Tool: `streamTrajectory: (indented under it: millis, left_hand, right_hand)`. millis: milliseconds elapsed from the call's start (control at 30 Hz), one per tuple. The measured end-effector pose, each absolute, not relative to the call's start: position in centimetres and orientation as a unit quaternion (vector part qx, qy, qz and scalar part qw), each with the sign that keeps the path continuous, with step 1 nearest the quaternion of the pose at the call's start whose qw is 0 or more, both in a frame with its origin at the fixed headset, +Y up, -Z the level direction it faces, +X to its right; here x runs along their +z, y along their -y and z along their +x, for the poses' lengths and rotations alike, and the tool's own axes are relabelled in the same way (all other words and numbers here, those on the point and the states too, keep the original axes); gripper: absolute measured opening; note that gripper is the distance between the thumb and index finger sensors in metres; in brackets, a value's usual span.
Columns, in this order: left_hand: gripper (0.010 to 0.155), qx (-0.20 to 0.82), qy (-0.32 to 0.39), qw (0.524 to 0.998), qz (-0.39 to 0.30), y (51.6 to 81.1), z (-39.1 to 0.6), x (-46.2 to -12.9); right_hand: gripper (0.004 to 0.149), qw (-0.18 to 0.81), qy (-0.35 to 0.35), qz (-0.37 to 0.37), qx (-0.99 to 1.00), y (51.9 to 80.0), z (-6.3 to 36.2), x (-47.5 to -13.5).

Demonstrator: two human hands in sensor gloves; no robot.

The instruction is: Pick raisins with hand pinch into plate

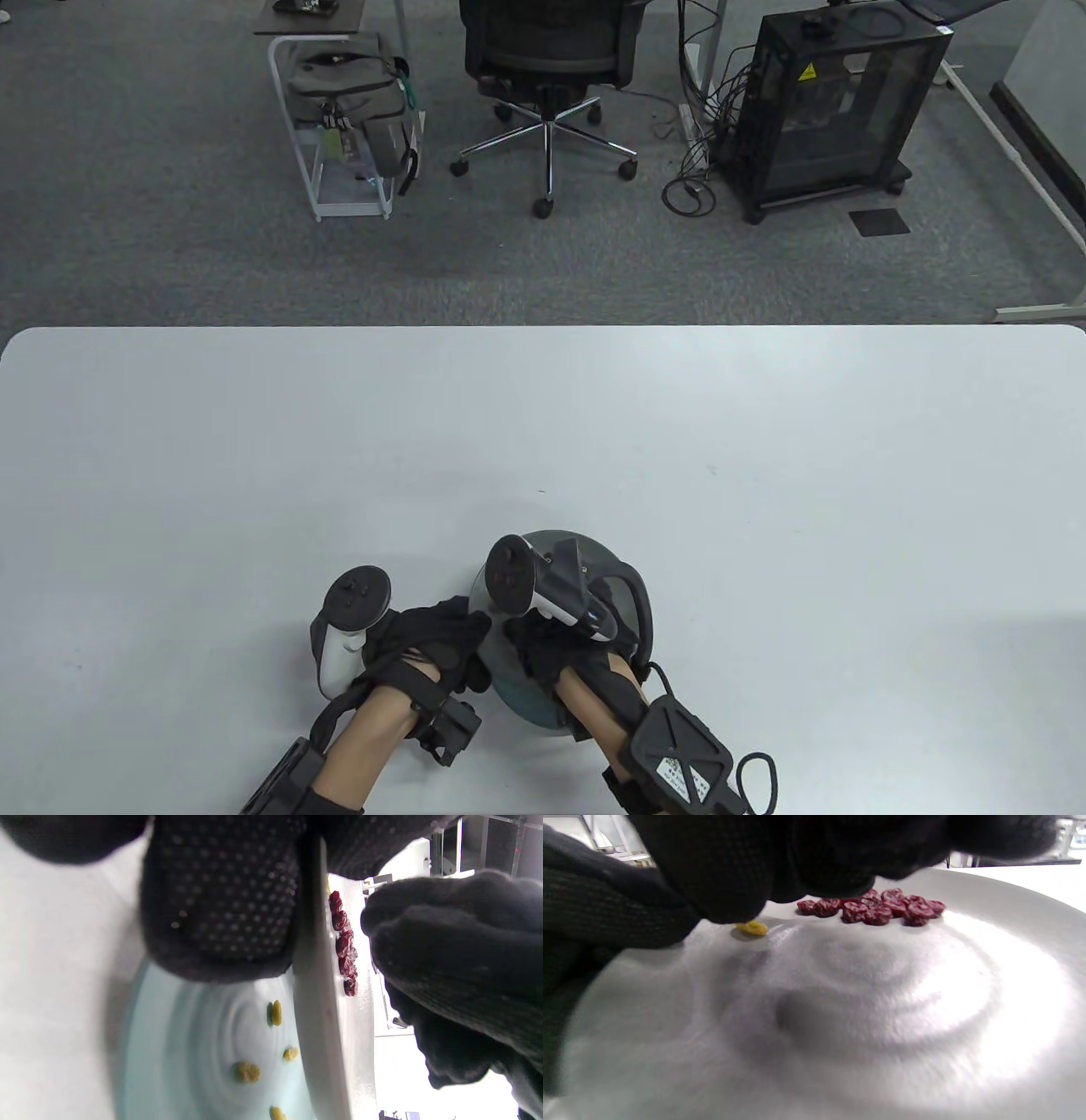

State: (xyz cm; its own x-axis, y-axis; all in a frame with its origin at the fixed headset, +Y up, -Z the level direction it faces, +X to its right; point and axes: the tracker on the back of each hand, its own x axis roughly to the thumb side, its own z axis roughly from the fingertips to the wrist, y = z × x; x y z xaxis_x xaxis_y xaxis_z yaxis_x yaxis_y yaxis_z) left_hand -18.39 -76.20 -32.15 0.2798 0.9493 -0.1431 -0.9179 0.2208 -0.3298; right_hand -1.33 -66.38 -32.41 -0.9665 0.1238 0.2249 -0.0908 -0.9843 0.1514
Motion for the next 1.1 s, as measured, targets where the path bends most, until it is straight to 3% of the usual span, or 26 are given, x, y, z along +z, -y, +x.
streamTrajectory:
  millis: [1100]
  left_hand:
    - [0.054, 0.586, 0.057, 0.787, -0.184, 76.3, -17.7, -31.9]
  right_hand:
    - [0.052, -0.015, -0.052, 0.133, 0.990, 67.6, -3.2, -32.8]
